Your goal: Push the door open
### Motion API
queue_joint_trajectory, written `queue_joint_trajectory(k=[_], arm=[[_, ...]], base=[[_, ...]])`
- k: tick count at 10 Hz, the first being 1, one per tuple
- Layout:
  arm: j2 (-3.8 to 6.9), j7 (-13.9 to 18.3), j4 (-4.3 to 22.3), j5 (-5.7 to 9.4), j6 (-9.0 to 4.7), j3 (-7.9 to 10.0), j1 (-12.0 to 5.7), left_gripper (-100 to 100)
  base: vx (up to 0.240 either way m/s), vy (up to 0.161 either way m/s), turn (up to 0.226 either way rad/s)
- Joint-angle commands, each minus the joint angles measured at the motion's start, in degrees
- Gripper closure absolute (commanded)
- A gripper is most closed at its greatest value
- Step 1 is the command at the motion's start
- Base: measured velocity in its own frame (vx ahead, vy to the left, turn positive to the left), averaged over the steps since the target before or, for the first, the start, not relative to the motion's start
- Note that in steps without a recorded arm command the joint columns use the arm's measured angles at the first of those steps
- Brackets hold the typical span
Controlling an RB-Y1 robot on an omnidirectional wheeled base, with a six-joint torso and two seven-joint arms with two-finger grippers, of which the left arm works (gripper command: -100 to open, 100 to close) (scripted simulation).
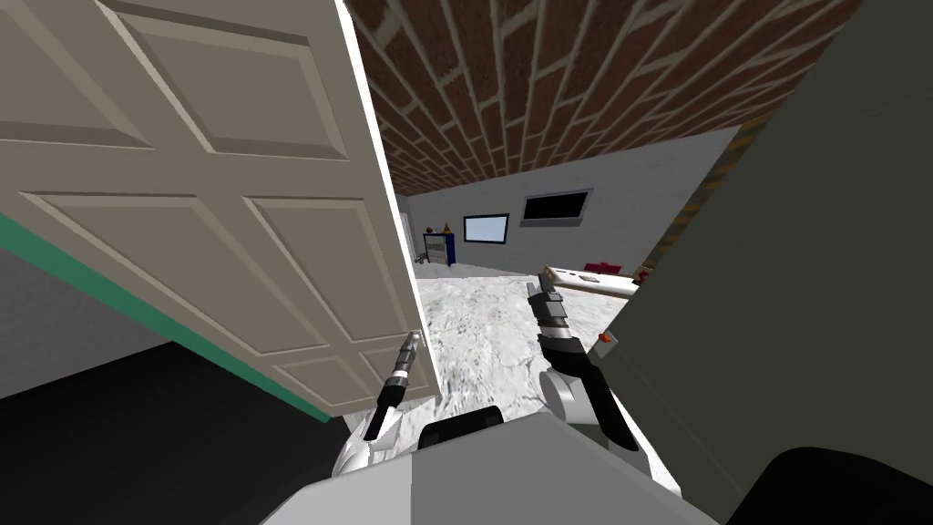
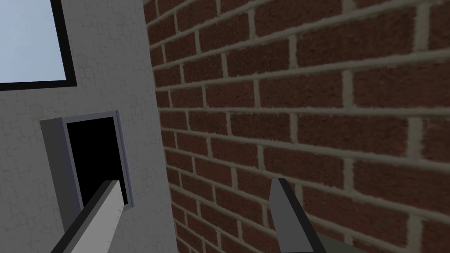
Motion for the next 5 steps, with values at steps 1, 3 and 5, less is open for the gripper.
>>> queue_joint_trajectory(k=[1, 3, 5], arm=[[-0.26, -0.2, 0.0, 0.06, -0.27, 0.2, 0.13, -100], [-0.22, -0.1, 0.0, 0.01, -0.16, 0.08, 0.26, 100], [-0.22, -0.1, 0.0, 0.01, -0.16, 0.08, 0.26, 100]], base=[[0.235, -0.011, -0.002], [0.037, -0.003, 0.001], [-0.028, 0.003, -0.007]])
